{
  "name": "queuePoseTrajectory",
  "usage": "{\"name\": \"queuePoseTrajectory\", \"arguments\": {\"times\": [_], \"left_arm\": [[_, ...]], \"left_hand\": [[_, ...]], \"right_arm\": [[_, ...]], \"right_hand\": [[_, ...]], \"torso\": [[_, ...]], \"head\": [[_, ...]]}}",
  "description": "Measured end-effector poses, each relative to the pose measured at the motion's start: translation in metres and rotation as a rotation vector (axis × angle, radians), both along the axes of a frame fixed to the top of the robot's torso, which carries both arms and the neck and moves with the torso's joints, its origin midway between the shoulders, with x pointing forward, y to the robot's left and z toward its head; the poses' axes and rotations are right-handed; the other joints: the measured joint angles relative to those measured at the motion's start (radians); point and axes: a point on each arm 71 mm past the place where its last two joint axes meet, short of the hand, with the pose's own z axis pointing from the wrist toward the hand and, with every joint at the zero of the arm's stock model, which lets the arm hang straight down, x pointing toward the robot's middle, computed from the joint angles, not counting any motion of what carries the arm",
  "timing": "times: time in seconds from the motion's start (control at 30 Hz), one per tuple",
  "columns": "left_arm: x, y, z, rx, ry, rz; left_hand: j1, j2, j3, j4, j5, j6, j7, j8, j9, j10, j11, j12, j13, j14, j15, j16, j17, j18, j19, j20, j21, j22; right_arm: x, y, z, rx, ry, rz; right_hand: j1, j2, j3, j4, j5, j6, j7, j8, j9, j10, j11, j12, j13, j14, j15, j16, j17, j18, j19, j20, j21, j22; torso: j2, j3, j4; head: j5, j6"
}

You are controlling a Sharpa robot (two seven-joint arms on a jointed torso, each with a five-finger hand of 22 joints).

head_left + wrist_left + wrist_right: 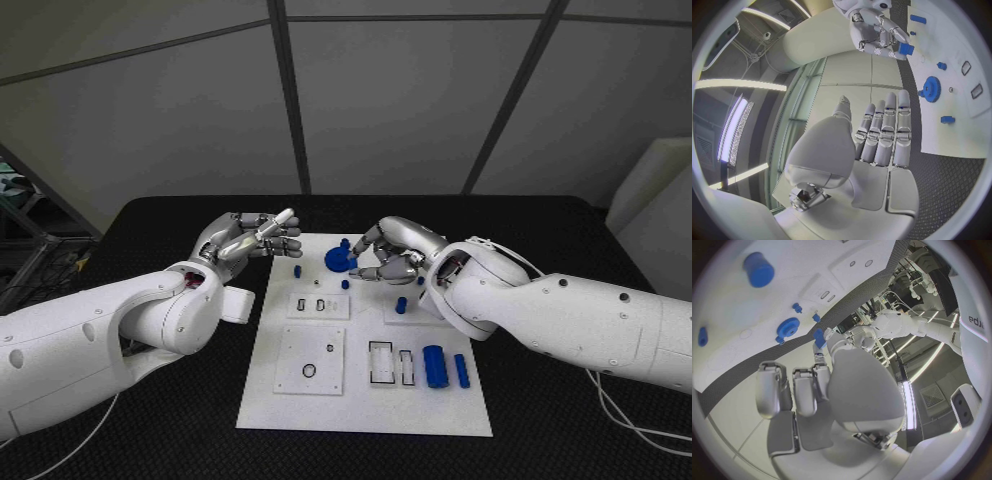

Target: Assemble the parts on the task board

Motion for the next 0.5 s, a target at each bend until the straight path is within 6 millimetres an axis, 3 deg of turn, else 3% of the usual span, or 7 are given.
{"name": "queuePoseTrajectory", "arguments": {"times": [0.3,0.5], "left_arm": [[0.001,0.005,0.000,0.005,-0.001,0.011],[0.002,0.006,0.000,0.006,-0.002,0.014]], "left_hand": [[0.000,0.000,0.000,0.000,0.000,0.000,0.000,0.000,0.000,0.000,0.000,0.000,0.000,0.000,0.000,0.000,0.000,0.000,0.000,0.000,0.000,0.000],[0.000,0.000,0.000,0.000,0.000,0.000,0.000,0.000,0.000,0.000,0.000,0.000,0.000,0.000,0.000,0.000,0.000,0.000,0.000,0.000,0.000,-0.001]], "right_arm": [[-0.007,0.031,-0.016,-0.091,0.010,0.025],[-0.014,0.044,-0.027,-0.135,0.022,0.038]], "right_hand": [[-0.008,0.008,0.000,0.000,0.012,-0.001,-0.001,0.001,0.000,0.000,0.000,-0.004,0.000,0.000,0.000,0.000,0.000,0.000,0.000,0.000,0.000,0.000],[-0.008,0.008,-0.002,-0.001,0.018,-0.002,-0.002,0.000,0.000,0.000,0.000,-0.005,0.000,0.000,0.000,0.000,0.000,0.000,0.000,0.000,0.000,0.000]], "torso": [[-0.005,-0.0029,0.0041],[-0.006,-0.0033,0.0057]], "head": [[0.023,-0.019],[0.030,-0.027]]}}
